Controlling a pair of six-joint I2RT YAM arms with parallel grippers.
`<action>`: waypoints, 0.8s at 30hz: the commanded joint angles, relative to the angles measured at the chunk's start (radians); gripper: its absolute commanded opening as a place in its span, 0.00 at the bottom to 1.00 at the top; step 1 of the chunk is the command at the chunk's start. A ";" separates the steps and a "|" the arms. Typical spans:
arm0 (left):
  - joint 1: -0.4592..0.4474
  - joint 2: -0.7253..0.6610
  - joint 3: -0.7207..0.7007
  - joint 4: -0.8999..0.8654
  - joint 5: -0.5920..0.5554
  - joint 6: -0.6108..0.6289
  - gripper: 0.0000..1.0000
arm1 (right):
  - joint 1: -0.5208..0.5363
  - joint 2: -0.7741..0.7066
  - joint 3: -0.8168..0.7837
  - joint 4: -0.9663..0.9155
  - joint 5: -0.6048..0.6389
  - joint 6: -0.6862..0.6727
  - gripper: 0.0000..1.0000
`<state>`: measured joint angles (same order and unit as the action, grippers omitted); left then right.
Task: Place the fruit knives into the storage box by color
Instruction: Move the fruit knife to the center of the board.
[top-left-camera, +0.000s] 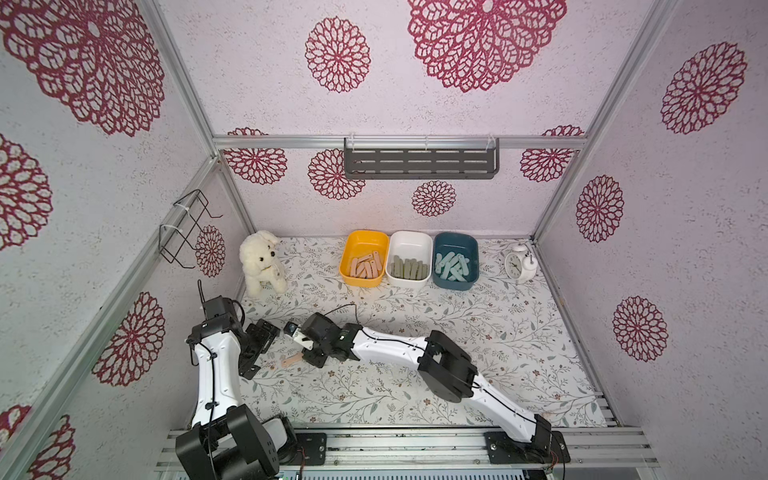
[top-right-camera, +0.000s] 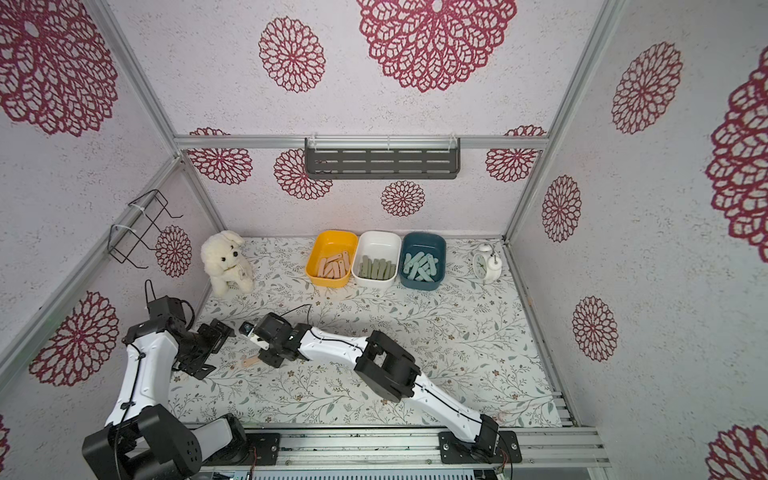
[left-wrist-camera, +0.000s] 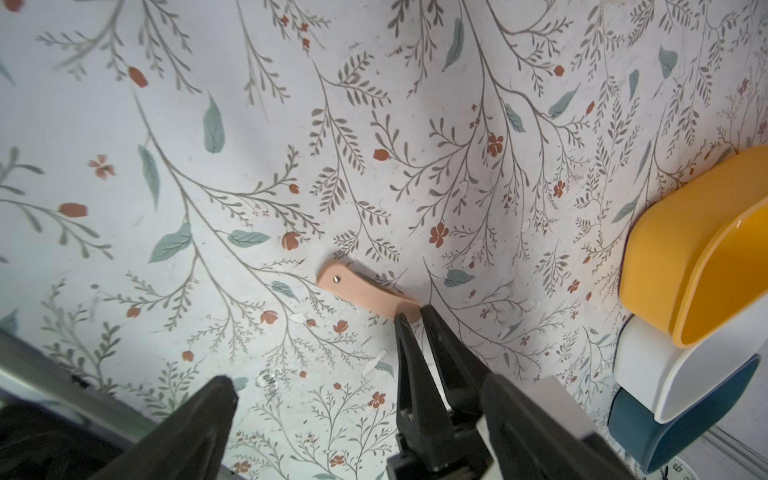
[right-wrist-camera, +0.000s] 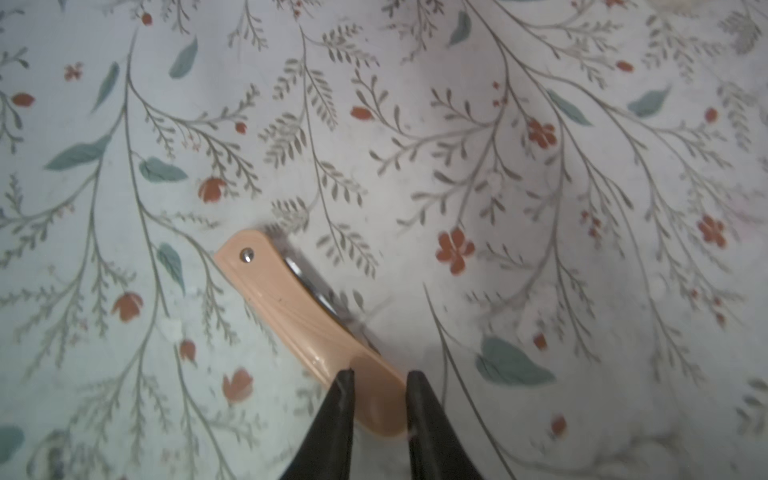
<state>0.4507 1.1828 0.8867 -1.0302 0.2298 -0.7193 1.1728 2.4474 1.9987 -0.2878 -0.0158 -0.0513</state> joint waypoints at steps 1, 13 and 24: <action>-0.061 0.012 -0.029 0.076 0.017 -0.060 0.97 | -0.060 -0.008 -0.117 -0.033 -0.001 0.008 0.27; -0.372 0.152 -0.172 0.324 0.025 -0.226 0.97 | -0.144 -0.221 -0.506 0.123 -0.030 0.068 0.31; -0.462 0.113 -0.236 0.353 0.024 -0.292 0.99 | -0.105 -0.283 -0.634 0.195 -0.283 0.124 0.42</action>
<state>-0.0078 1.3277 0.6613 -0.6926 0.2588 -0.9821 1.0397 2.1468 1.3998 0.0261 -0.2234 0.0532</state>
